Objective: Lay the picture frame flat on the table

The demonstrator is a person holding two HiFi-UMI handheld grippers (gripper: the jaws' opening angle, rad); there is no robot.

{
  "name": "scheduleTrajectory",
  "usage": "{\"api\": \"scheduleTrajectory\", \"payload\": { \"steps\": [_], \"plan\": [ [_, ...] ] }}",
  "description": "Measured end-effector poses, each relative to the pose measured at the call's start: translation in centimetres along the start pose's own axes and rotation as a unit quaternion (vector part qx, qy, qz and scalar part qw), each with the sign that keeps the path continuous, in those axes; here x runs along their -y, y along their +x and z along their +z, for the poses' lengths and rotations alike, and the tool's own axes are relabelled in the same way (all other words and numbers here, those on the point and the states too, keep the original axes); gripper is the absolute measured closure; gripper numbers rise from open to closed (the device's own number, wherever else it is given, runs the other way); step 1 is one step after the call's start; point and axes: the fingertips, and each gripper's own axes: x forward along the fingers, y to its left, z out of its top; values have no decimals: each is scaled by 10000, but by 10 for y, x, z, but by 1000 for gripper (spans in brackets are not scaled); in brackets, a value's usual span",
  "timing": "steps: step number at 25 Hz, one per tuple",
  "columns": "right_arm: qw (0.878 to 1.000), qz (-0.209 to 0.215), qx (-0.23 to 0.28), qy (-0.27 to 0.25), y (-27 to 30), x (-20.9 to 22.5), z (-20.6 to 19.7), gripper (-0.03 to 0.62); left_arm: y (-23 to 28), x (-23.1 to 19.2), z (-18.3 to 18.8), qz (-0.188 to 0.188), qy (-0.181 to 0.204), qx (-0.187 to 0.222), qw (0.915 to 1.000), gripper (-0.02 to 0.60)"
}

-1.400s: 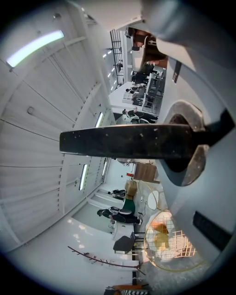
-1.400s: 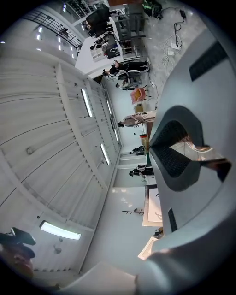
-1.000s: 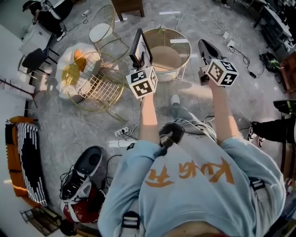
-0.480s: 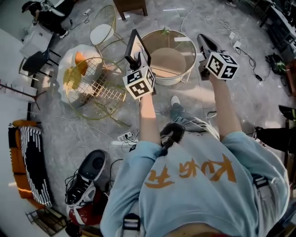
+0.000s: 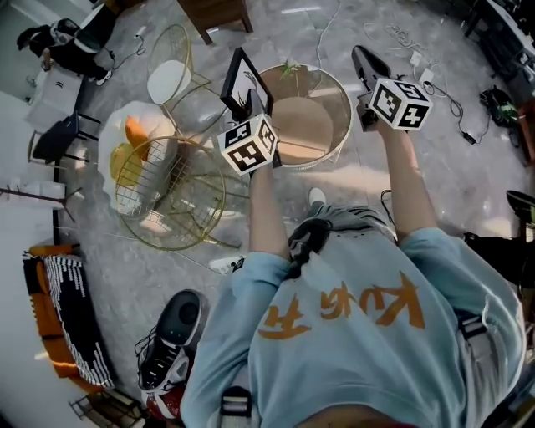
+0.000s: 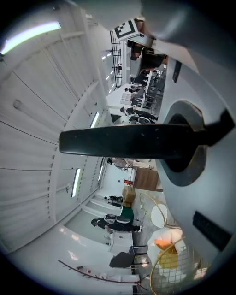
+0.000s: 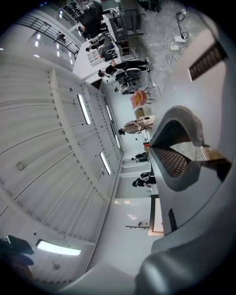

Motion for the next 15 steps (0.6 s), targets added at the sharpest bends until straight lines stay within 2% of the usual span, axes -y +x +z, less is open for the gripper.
{"api": "scheduleTrajectory", "payload": {
  "steps": [4,9,15],
  "plan": [
    [9993,-260,75,269,35,51,5,597,54,17,5,-227,256,-260,9991,555],
    [9997,-202,155,-40,95,65,13,597,116,12,31,-489,507,-443,9965,555],
    [9996,-244,-69,90,126,104,-15,597,170,21,21,-648,394,-730,9945,555]
  ]
}}
